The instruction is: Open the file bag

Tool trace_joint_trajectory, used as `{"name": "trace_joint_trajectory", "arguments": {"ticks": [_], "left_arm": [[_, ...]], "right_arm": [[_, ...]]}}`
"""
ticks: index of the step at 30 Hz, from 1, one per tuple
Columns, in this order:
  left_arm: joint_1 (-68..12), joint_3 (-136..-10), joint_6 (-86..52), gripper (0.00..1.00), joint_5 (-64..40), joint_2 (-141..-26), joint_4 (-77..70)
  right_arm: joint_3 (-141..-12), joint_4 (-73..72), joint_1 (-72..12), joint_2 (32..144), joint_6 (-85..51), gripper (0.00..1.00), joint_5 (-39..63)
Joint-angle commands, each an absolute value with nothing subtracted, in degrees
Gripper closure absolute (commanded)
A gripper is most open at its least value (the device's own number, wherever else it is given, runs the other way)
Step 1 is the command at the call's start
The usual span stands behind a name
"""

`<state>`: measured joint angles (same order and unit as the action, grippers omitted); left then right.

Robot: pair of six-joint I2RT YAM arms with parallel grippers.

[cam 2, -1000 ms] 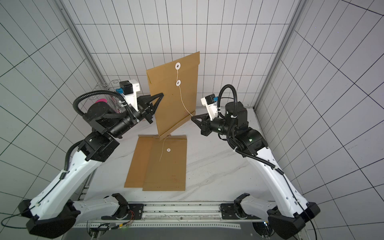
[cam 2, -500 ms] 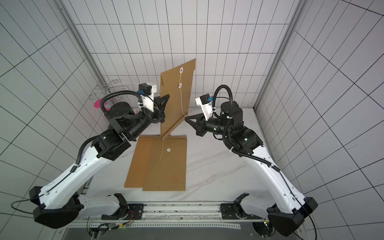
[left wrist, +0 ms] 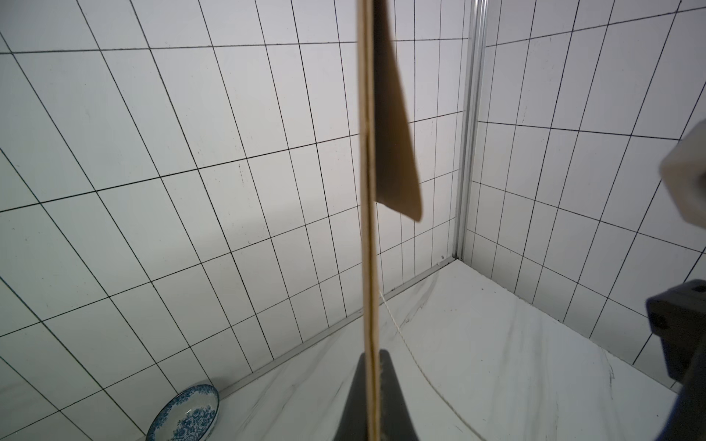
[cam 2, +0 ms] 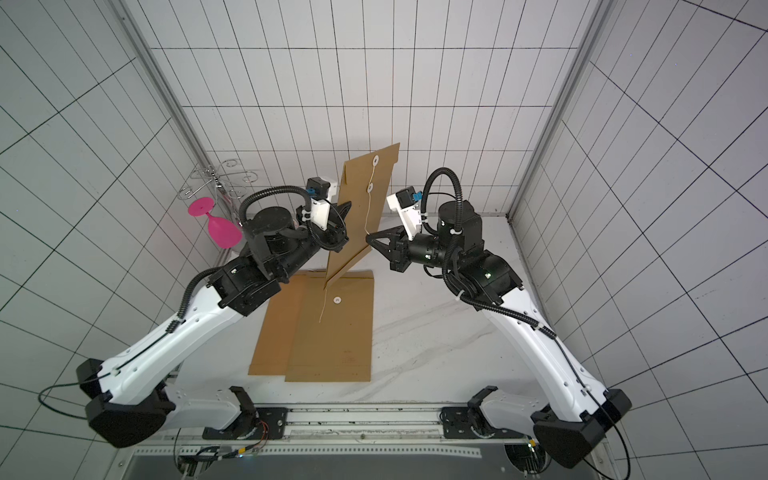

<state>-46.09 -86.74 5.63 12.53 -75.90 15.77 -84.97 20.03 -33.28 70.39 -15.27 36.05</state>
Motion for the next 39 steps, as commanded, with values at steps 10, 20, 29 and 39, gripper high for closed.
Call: {"name": "trace_joint_trajectory", "arguments": {"ticks": [10, 20, 29, 39], "left_arm": [[-46.85, -81.73, 4.77, 1.00, 7.15, -74.48, 15.62], [-46.85, -78.37, 4.31, 1.00, 6.86, -73.40, 14.80], [-46.85, -76.78, 4.13, 1.00, 6.59, -73.05, 14.36], [-46.86, -74.96, 3.69, 1.00, 6.24, -72.75, 13.73]], "right_arm": [[-92.37, 21.06, -33.75, 71.98, -12.97, 1.00, 35.72], [-94.04, 21.65, -33.75, 71.63, -12.48, 1.00, 34.73], [-94.33, 21.90, -33.71, 70.81, -12.39, 1.00, 34.28], [-93.74, 21.61, -33.75, 69.38, -12.13, 1.00, 33.10]]}}
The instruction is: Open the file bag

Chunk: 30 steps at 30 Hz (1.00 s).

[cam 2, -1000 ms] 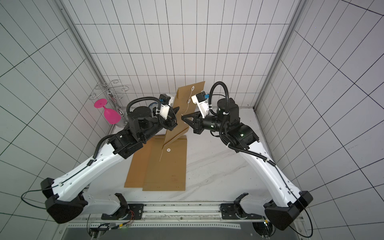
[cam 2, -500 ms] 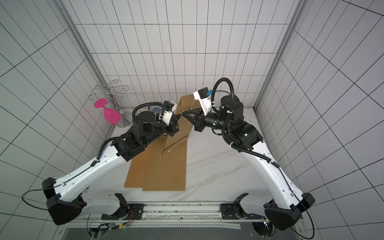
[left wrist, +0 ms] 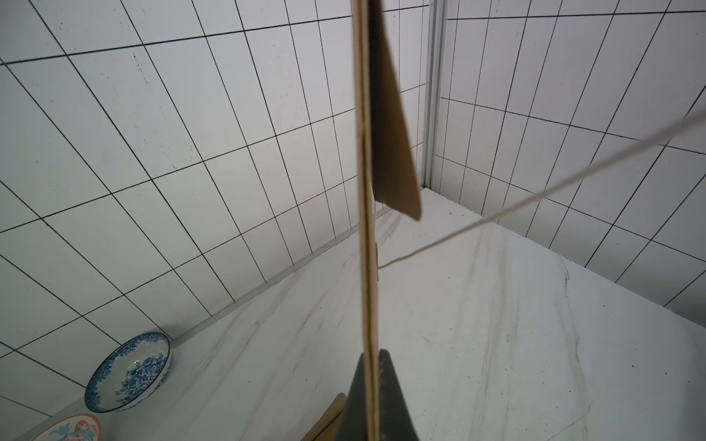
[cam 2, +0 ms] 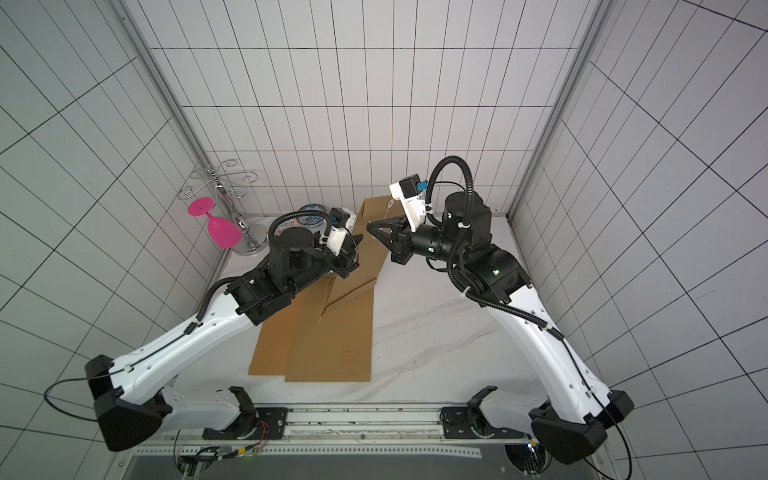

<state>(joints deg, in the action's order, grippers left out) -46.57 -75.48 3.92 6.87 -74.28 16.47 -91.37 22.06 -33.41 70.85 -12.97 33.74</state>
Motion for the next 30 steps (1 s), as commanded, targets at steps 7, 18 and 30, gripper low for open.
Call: {"name": "trace_joint_trajectory", "arguments": {"ticks": [7, 18, 30], "left_arm": [[-46.85, -73.65, 3.43, 1.00, 6.13, -71.99, 13.58], [-46.85, -69.37, 3.79, 1.00, 5.72, -68.25, 12.19], [-45.71, -63.48, 5.24, 1.00, -3.73, -59.42, 13.15]], "right_arm": [[-93.43, 21.63, -33.75, 68.83, -11.95, 1.00, 32.05], [-92.34, 22.91, -33.66, 67.13, -10.69, 1.00, 25.82], [-91.06, 27.74, -29.47, 64.97, -8.10, 1.00, 19.42]]}}
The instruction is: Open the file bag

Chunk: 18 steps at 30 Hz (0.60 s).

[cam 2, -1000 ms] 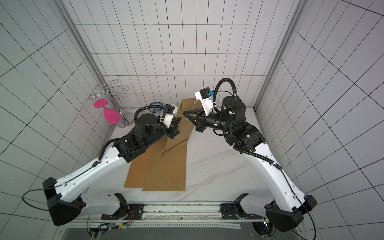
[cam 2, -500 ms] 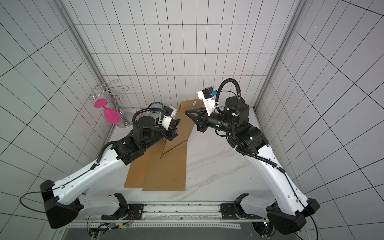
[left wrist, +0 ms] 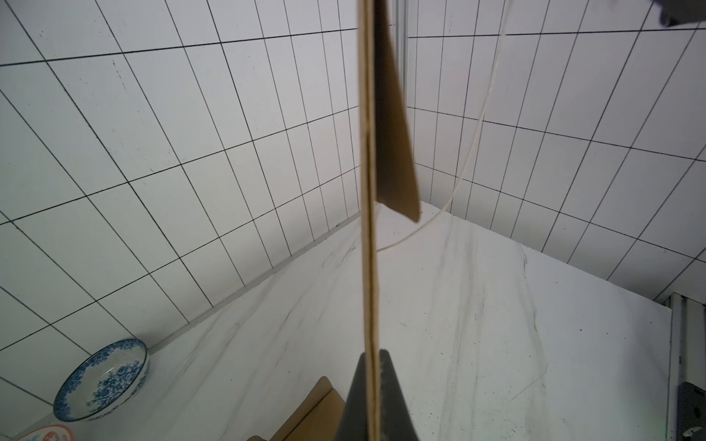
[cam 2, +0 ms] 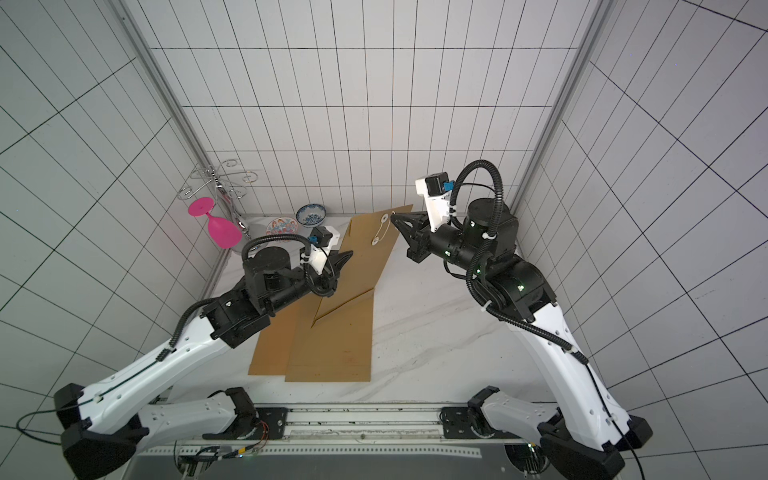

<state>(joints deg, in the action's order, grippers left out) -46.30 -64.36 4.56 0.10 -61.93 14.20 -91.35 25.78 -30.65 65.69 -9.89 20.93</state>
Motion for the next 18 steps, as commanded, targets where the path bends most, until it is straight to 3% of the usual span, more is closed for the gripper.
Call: {"name": "trace_joint_trajectory", "arguments": {"ticks": [1, 9, 18], "left_arm": [[-45.11, -63.29, 4.99, 1.00, -4.92, -58.78, 13.41], [-35.79, -62.78, 3.49, 1.00, -21.04, -54.99, 15.38], [-34.45, -62.76, 6.56, 1.00, -25.31, -54.01, 18.23]], "right_arm": [[-90.80, 27.99, -28.95, 65.00, -7.96, 1.00, 19.44], [-89.13, 29.11, -24.94, 65.13, -7.47, 1.00, 20.61], [-89.03, 29.17, -22.19, 65.17, -7.38, 1.00, 21.49]]}}
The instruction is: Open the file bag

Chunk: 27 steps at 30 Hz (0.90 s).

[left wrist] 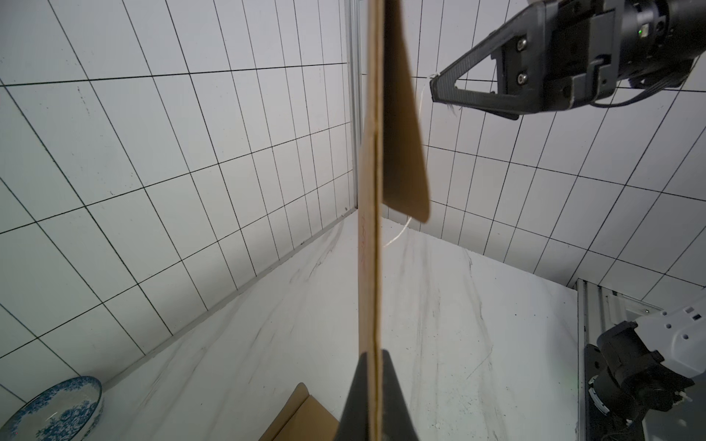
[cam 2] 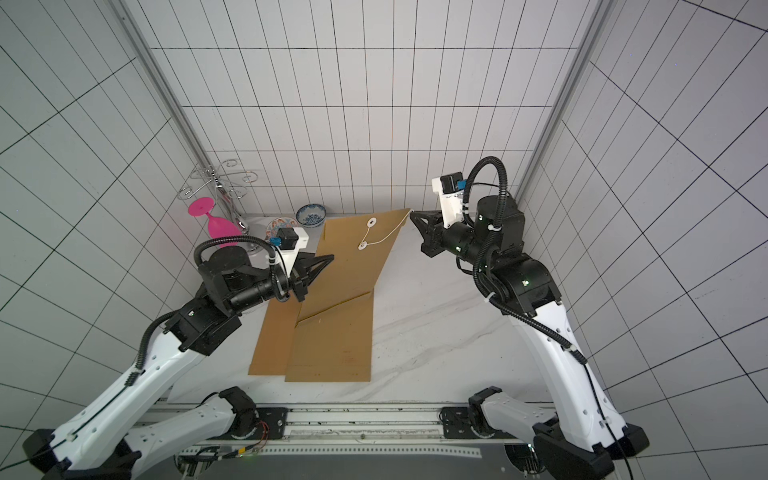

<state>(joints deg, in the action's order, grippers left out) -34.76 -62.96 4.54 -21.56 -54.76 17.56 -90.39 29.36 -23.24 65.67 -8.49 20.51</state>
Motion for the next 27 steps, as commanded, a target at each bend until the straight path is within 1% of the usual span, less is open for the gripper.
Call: {"name": "trace_joint_trajectory", "arguments": {"ticks": [1, 8, 27], "left_arm": [[-34.37, -62.59, 7.02, 1.00, -25.55, -53.76, 18.36], [-34.02, -61.96, 8.03, 1.00, -26.31, -52.42, 18.86], [-28.35, -61.04, 3.58, 1.00, -35.77, -51.17, 13.83]], "right_arm": [[-89.03, 29.09, -21.88, 65.13, -7.38, 1.00, 21.52], [-88.86, 29.77, -19.30, 65.66, -7.30, 1.00, 21.87], [-85.20, 32.12, -13.91, 66.45, -8.52, 1.00, 25.11]]}}
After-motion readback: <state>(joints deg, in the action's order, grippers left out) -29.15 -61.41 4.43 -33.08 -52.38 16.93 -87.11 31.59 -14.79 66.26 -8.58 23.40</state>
